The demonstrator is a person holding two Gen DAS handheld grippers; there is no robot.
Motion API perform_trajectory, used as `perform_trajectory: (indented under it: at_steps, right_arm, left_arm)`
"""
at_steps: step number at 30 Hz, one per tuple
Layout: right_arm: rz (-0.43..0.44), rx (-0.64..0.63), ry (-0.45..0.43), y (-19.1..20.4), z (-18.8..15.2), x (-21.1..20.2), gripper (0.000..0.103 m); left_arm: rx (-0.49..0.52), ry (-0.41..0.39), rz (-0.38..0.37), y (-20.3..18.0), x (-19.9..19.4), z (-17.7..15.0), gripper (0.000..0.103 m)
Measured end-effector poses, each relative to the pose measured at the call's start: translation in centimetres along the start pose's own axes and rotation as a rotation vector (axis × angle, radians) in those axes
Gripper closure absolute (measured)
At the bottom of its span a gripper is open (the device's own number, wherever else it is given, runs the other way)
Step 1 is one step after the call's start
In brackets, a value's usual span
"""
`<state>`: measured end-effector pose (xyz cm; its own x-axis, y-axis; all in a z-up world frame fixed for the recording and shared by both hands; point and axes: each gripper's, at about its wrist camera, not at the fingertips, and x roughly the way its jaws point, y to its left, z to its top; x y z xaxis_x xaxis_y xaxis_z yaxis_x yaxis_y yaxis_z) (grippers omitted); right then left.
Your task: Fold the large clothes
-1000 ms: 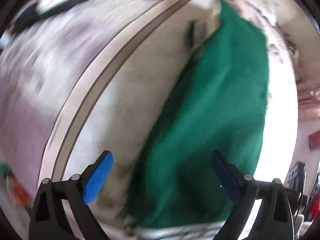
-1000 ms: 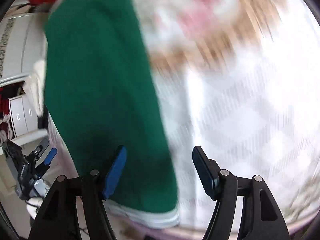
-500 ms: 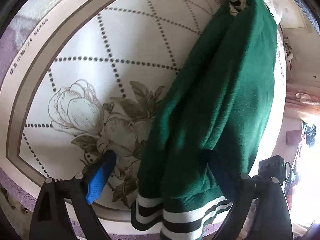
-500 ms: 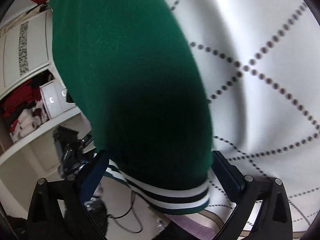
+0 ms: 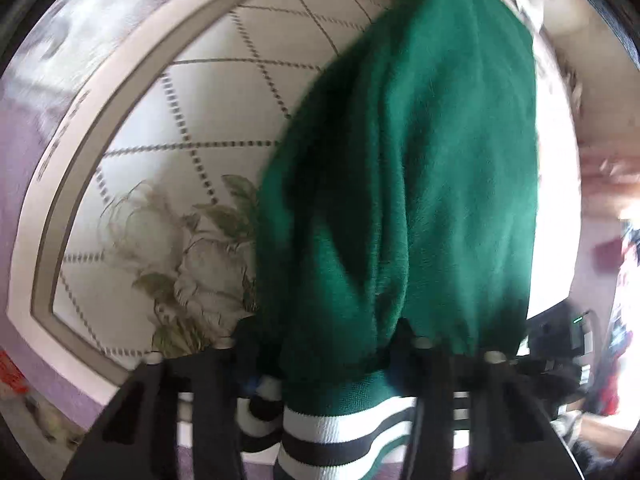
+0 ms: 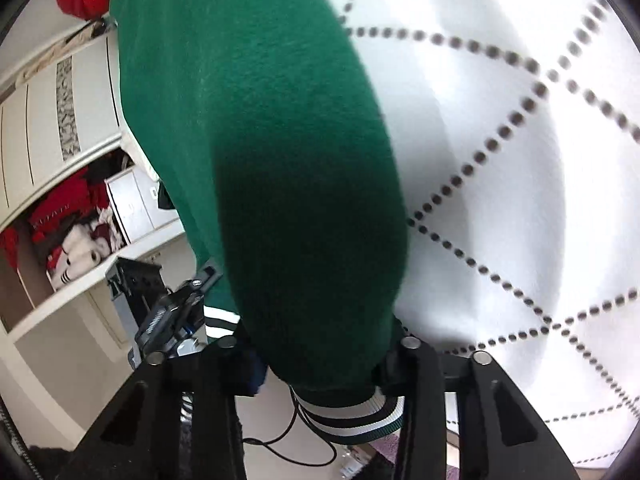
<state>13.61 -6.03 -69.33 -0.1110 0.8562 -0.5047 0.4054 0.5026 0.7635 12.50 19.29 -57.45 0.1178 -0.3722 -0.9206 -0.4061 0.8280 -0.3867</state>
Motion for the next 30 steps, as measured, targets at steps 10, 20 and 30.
perform_trajectory:
  at_steps: [10,20,30]
  right_arm:
    - [0.052,0.107,0.088,2.9,-7.5,-5.5,0.076]
    - [0.187,0.306,0.219,9.8,-17.3,-14.4,0.078]
    - [0.229,0.285,0.012,9.6,1.5,-17.7,0.077]
  left_arm:
    - [-0.101,0.147,-0.054,-4.2,-8.4,-7.2,0.079]
    - [-0.274,0.239,-0.145,-10.6,-15.5,-5.7,0.079]
    - [-0.179,0.127,-0.070,-12.5,-5.1,8.7,0.076]
